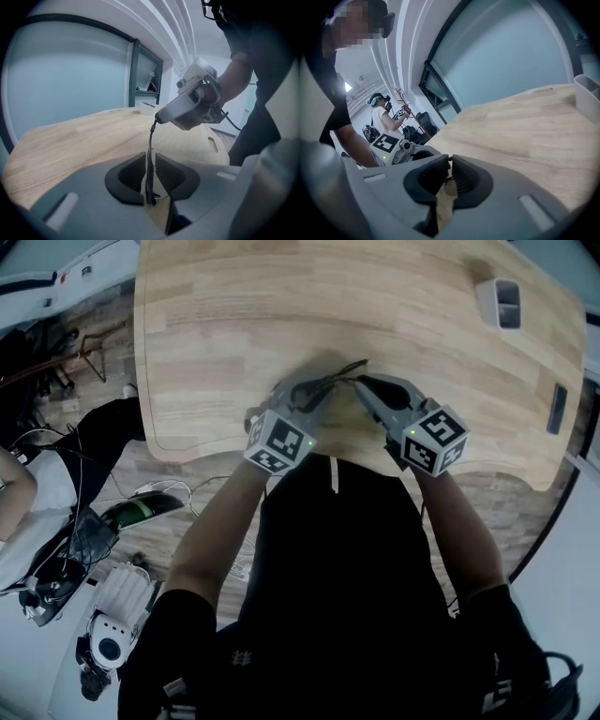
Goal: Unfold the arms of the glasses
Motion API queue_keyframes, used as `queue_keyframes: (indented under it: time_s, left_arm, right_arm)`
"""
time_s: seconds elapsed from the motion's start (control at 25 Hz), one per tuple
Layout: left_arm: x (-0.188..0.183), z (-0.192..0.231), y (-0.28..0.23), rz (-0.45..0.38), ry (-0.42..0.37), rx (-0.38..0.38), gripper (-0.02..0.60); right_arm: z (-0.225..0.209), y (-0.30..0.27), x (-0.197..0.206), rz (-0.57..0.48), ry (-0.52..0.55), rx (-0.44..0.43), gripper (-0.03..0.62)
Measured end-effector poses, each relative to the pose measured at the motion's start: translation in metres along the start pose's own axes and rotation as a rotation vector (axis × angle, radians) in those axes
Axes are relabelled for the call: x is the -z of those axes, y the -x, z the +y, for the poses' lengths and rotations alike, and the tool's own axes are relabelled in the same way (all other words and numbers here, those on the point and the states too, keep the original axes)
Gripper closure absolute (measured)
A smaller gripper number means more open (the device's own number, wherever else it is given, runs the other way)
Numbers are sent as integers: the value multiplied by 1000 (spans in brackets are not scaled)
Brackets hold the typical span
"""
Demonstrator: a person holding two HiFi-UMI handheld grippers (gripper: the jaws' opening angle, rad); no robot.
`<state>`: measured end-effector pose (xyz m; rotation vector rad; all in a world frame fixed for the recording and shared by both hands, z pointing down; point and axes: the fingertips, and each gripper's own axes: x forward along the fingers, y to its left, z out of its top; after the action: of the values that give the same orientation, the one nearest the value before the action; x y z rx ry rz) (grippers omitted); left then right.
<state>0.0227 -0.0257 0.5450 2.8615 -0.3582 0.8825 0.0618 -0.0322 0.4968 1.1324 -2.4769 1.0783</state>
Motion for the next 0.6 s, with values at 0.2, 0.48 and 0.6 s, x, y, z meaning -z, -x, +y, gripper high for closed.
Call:
queue_keyframes:
  time_s: [0.2,0.48,0.6]
  left_arm:
    - [-2,2,13,1,4,-25,466]
    - [1,-1,37,-1,18,-64,465]
    - [5,-5,46,-3,26,-76,465]
  right_arm:
    - [15,-2,-7,-2,36,-15,568]
    - [35,-3,-11,1,69,-29,568]
    - [43,-4,-11,5,90,-31,568]
